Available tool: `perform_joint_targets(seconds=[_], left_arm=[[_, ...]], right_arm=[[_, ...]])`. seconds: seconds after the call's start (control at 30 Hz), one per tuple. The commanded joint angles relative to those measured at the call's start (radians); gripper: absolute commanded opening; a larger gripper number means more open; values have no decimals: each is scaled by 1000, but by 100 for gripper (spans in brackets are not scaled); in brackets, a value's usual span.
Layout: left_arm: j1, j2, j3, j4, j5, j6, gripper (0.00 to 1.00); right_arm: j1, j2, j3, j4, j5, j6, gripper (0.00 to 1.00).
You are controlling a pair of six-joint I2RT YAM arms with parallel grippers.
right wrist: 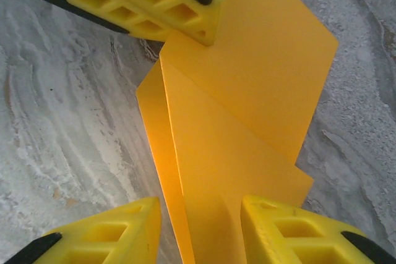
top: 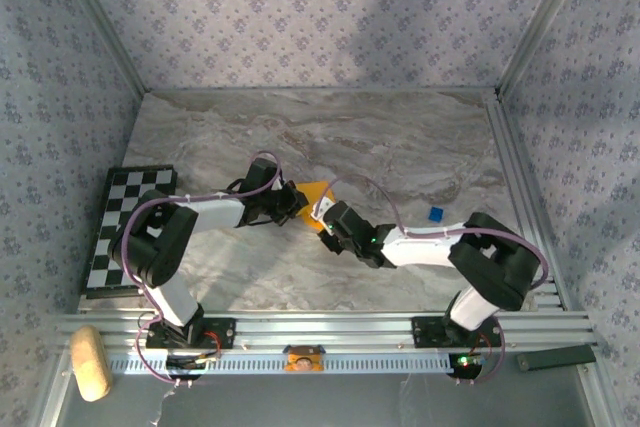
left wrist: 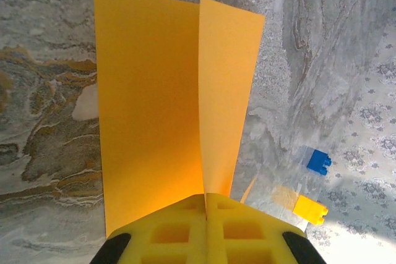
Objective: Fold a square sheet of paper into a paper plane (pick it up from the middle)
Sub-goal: Fourth fold the wing at the center of the table.
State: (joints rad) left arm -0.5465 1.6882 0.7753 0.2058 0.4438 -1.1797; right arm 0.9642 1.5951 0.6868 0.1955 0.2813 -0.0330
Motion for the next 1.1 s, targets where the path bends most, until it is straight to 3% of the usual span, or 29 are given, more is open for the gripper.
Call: perform_joint_targets(seconds=[0.0, 0.17, 0.43, 0.77, 0.93, 1.07], left_arm=[[-9, -21, 32, -12, 1, 6, 3], [-9, -21, 38, -15, 3, 11, 4], [1, -19, 48, -25, 6, 21, 6], [13, -18, 65, -55, 13, 46, 23], [31, -6, 82, -94, 16, 71, 34], [57, 22, 93, -89, 41, 74, 36]], right_arm=[[13, 37, 35, -40, 68, -34, 39], [14, 65, 36, -42, 93, -32, 37], [-16, 31, -4, -1, -10, 26, 33], [-36, 15, -15, 4, -57, 47, 21], [-39, 16, -11, -12, -49, 63, 20], [-42, 19, -11, -16, -62, 64, 20]])
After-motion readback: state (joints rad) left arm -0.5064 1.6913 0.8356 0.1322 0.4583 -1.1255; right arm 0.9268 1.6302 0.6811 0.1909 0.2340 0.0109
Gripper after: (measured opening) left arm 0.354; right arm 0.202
